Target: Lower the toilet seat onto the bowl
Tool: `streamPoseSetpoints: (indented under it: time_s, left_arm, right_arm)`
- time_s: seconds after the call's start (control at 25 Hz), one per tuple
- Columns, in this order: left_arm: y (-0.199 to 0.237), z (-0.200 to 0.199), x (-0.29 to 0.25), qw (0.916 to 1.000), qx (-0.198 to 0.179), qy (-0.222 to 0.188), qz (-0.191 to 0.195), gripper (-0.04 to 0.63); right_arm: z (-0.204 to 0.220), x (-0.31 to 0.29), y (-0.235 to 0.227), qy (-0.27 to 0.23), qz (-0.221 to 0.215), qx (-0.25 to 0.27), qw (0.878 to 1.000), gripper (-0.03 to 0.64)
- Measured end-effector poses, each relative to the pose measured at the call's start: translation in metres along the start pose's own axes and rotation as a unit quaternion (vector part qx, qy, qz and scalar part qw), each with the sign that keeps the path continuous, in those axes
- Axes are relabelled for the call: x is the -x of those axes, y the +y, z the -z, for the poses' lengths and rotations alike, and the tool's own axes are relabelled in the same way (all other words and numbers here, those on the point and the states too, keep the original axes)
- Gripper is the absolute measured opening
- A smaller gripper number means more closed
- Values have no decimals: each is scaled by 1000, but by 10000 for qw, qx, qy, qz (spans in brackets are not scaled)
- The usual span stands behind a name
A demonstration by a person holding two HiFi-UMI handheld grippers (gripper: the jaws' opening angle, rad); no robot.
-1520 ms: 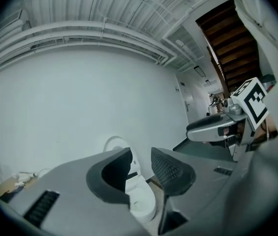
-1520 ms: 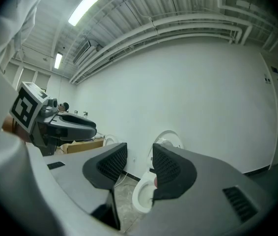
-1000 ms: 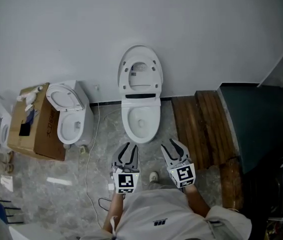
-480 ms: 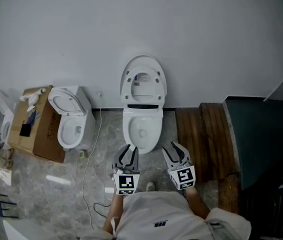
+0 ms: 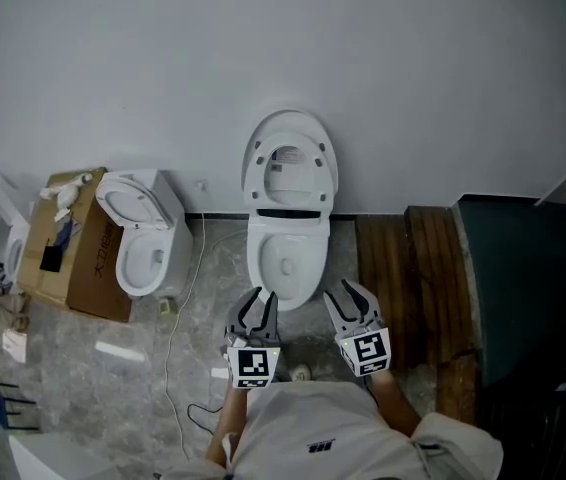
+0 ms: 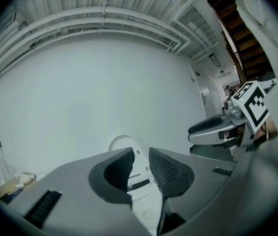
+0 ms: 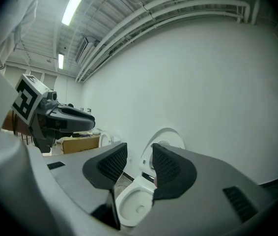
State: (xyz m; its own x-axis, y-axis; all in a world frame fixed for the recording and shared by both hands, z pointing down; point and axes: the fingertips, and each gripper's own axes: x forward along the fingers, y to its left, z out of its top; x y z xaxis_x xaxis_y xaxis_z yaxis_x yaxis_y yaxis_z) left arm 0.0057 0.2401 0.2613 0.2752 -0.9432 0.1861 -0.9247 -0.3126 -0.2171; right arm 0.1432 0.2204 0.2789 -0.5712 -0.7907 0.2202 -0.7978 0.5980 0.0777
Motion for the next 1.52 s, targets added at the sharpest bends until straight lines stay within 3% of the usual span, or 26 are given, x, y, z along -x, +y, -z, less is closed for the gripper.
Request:
streamPoseSetpoints:
  time_s: [0.72,1.52]
  left_arm:
    - [76,9,-109,9996,17,15,279,117]
    - [174,21,-242,9947,-94,-55,1023,120]
  right_arm:
    - [-13,-118,-33,218,200,-69,9995,166]
    - [-35,-270,-64,357,783,-122,9962,166]
